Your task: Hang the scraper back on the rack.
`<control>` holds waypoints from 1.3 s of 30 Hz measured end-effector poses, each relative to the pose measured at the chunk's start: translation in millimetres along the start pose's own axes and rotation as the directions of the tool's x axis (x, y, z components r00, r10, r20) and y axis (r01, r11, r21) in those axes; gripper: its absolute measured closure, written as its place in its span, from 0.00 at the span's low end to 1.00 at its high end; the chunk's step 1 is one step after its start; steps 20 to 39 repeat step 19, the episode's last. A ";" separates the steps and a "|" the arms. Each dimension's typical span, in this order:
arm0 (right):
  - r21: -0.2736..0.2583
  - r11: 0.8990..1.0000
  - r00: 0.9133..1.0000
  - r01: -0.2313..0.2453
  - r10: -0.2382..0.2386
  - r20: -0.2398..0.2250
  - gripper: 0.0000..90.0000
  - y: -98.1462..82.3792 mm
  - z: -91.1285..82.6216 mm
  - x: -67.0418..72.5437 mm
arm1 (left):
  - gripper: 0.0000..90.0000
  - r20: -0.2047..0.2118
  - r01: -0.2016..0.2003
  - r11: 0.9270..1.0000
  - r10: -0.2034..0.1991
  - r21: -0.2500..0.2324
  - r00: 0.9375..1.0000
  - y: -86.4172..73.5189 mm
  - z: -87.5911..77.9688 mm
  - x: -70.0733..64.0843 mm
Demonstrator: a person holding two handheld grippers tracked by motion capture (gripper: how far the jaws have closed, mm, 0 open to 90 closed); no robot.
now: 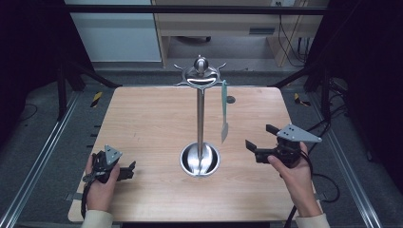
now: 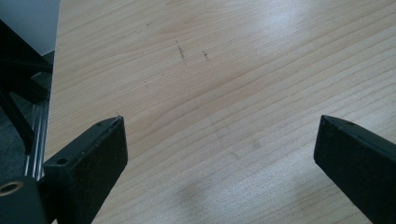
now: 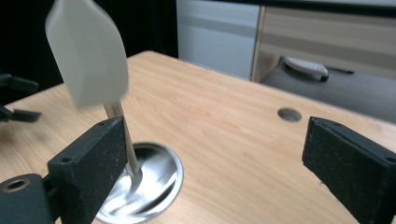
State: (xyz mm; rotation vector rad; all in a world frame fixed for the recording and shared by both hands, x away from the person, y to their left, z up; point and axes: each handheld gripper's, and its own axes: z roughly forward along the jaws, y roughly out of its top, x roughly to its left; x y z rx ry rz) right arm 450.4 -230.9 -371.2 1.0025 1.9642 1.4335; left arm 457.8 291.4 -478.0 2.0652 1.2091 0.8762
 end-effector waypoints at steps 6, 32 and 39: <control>0.110 0.993 0.999 0.033 -0.033 -0.003 0.07 -20.6 10.5 -1.0 | 0.03 0.002 0.000 1.000 0.000 0.000 1.000 0.2 0.2 -0.1; 0.217 0.974 0.989 -0.067 0.036 0.142 0.16 -78.0 34.0 -21.0 | 0.03 0.007 -0.001 1.000 0.001 -0.002 1.000 2.0 0.8 -0.8; 0.217 0.974 0.989 -0.067 0.036 0.142 0.16 -78.0 34.0 -21.0 | 0.03 0.007 -0.001 1.000 0.001 -0.002 1.000 2.0 0.8 -0.8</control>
